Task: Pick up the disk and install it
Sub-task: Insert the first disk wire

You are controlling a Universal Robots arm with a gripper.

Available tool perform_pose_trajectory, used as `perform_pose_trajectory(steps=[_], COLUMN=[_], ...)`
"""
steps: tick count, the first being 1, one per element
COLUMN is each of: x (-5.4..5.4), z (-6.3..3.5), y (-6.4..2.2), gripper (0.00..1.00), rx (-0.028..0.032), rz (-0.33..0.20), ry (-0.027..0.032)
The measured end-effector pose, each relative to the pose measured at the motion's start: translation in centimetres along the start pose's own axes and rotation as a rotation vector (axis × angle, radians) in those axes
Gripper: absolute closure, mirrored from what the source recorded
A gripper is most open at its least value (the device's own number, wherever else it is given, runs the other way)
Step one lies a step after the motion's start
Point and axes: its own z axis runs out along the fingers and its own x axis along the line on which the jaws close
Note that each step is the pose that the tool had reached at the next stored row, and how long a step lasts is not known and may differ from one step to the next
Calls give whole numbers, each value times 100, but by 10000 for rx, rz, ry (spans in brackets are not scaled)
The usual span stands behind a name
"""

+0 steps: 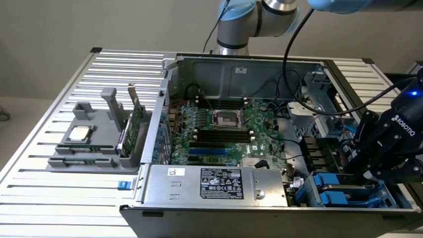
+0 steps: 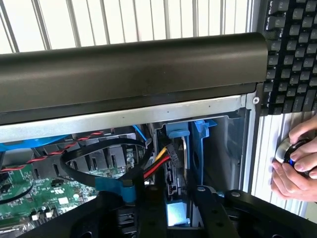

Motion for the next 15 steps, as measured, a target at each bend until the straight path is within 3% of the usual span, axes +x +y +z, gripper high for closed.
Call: perform_pose_trajectory(steps=[1, 15], x=[0, -23], z=[0, -115], y=[0, -16], gripper=[69, 69], rx=[6, 11], rz=[-2, -38], ry=[0, 8])
